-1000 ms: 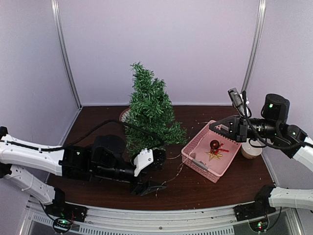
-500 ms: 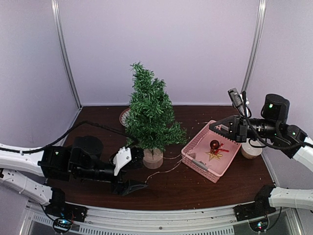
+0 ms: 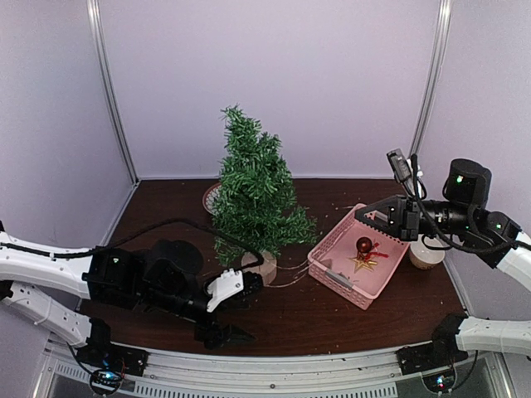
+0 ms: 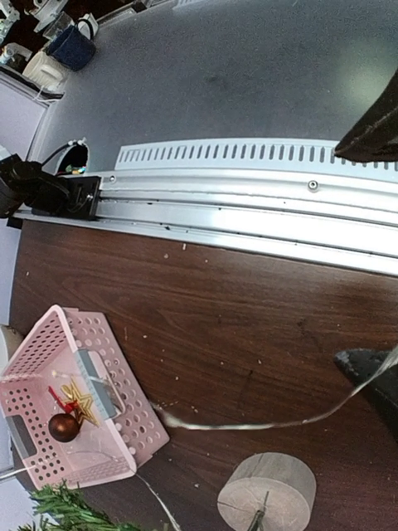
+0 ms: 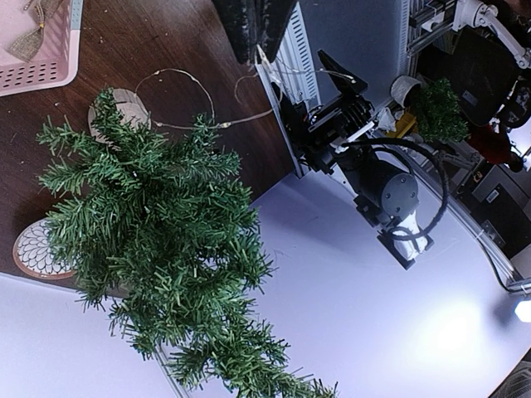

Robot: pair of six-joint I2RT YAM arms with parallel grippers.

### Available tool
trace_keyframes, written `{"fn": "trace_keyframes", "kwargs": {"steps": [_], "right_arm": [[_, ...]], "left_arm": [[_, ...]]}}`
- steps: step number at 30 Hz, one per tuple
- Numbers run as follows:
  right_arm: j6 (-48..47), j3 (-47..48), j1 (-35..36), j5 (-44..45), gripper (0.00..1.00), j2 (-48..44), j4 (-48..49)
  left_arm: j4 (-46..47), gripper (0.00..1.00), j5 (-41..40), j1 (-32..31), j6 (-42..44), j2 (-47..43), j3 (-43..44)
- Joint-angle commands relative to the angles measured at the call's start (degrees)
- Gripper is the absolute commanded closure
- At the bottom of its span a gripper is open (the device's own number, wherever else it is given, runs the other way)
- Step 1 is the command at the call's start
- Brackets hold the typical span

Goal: Decorate the small christmas tree

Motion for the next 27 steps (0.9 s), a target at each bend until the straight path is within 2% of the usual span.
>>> {"fn": "trace_keyframes", "kwargs": {"steps": [1, 12, 17, 24, 26, 27], "right_arm": [[-0.72, -0.08, 0.36, 0.75, 1.00, -0.29, 1.13], [-0.81, -0.13, 0.39, 0.16, 1.00, 0.11, 1.25], [-0.72, -0.32, 0.35, 0.04, 1.00, 0.12, 1.51], [-0.72, -0.56, 0.44, -0.20, 1.00, 0.13, 1.52], [-0.68, -0.66, 0.44, -0.17, 1.00, -0.07, 1.45], [-0.77, -0.79, 0.44, -0.08, 1.00, -0.20, 1.35]], "left_arm": [[4.30, 0.25, -0.33, -0.67, -2.38, 2.44, 3.65], [4.73, 0.46, -8.55, -0.68, -3.37, 1.16, 4.55], [5.48, 0.61, -9.00, -0.66, -3.19, 1.40, 4.73], [6.26, 0.72, -12.00, -0.65, -4.61, 2.43, 5.41], [6.49, 0.79, -12.70, -0.64, -4.93, 2.14, 5.19], [6.51, 0.87, -12.82, -0.67, -4.95, 1.96, 4.94]]}}
